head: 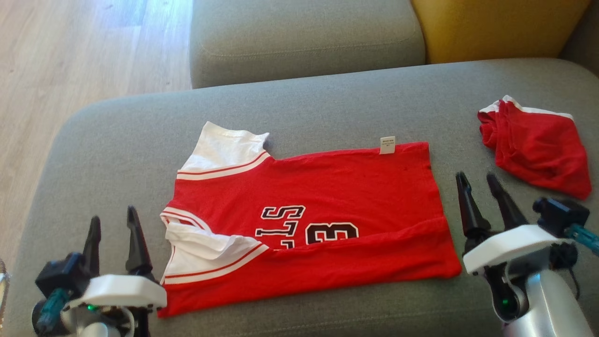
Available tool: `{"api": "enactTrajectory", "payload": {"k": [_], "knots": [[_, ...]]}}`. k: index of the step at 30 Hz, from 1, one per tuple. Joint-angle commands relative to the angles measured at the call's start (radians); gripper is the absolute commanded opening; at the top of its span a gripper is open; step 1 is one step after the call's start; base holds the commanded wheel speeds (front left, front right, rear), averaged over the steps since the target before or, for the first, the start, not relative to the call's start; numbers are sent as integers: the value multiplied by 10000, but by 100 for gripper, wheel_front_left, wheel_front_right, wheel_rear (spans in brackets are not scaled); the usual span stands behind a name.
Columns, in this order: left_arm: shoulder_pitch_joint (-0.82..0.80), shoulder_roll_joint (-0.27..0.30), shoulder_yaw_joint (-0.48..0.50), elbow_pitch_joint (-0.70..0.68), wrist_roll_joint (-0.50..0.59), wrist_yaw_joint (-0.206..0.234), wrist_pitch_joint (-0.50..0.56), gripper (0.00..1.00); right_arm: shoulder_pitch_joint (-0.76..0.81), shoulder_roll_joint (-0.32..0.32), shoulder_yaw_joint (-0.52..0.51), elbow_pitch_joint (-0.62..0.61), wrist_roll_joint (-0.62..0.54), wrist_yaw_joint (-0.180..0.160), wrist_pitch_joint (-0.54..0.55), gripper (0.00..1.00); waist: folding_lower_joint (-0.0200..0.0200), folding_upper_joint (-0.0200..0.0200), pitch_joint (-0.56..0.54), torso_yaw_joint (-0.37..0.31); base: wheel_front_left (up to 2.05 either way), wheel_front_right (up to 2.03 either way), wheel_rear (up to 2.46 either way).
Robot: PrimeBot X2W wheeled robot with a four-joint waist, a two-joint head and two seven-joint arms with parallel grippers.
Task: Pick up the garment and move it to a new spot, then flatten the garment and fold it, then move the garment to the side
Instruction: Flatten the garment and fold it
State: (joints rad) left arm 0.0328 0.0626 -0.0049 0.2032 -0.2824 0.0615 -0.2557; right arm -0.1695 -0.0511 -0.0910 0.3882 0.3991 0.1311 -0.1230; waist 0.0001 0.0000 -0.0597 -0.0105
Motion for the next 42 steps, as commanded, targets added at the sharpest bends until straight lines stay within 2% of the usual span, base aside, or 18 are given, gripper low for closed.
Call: {"api": "enactTrajectory", "payload": {"k": [1, 7, 18, 22, 28, 29, 30, 32, 35, 38, 42], "knots": [[-591, 23, 395, -558, 144, -73, -60, 100, -196, 7, 381, -831, -397, -4, -200, 100, -1, 0, 46, -1, 0, 0, 0], [-615, -83, 219, -916, 234, -192, -60, 100, 363, 8, 816, -2311, -1228, -4, -570, 100, -1, 0, 260, -10, 0, 0, 0], [-1243, 11, -369, -16, 637, -259, -45, 100, 570, 8, 939, -2965, -1258, -4, -460, 100, -1, 0, 871, -279, 0, 0, 0], [-2346, 532, -564, 571, 922, -464, 589, 100, 324, 8, 1009, -3333, -1254, -4, -332, 100, -1, 0, 1449, -541, 0, 0, 0], [-4698, 1711, -921, 1507, 1411, -1121, 2208, 100, -269, 8, 1160, -3872, -1307, -4, -165, 100, -1, 0, 2529, -1104, 0, 0, 0], [-4698, 1711, -921, 1507, 1411, -1121, 2208, 100, -269, 8, 1160, -3872, -1307, -4, -165, 100, -1, 0, 2529, -1104, 0, 0, 0], [-5509, 2083, -991, 1995, 1425, -1355, 2849, 100, -507, 8, 1231, -4026, -1280, -4, -133, 100, -1, 0, 2908, -1329, 0, 0, 0], [-6279, 2400, -1034, 2519, 1431, -1490, 3457, 100, -731, 8, 1317, -4156, -1233, -4, -138, 100, -1, 0, 3248, -1532, 0, 0, 0], [-6931, 2612, -1030, 3167, 1289, -1606, 4078, 100, -901, 8, 1412, -4250, -1174, -4, -181, 100, -1, 0, 3523, -1728, 0, 0, 0], [-8117, 3128, -931, 4359, 970, -1764, 4767, 100, -1150, 8, 1623, -4328, -1023, -4, -308, 100, -1, 0, 3993, -2145, 0, 0, 0], [-8857, 3261, -909, 5147, 496, -1854, 5259, 100, -1252, 8, 1765, -4270, -1027, -4, -379, 100, -1, 0, 4226, -2385, 0, 0, 0]]}}
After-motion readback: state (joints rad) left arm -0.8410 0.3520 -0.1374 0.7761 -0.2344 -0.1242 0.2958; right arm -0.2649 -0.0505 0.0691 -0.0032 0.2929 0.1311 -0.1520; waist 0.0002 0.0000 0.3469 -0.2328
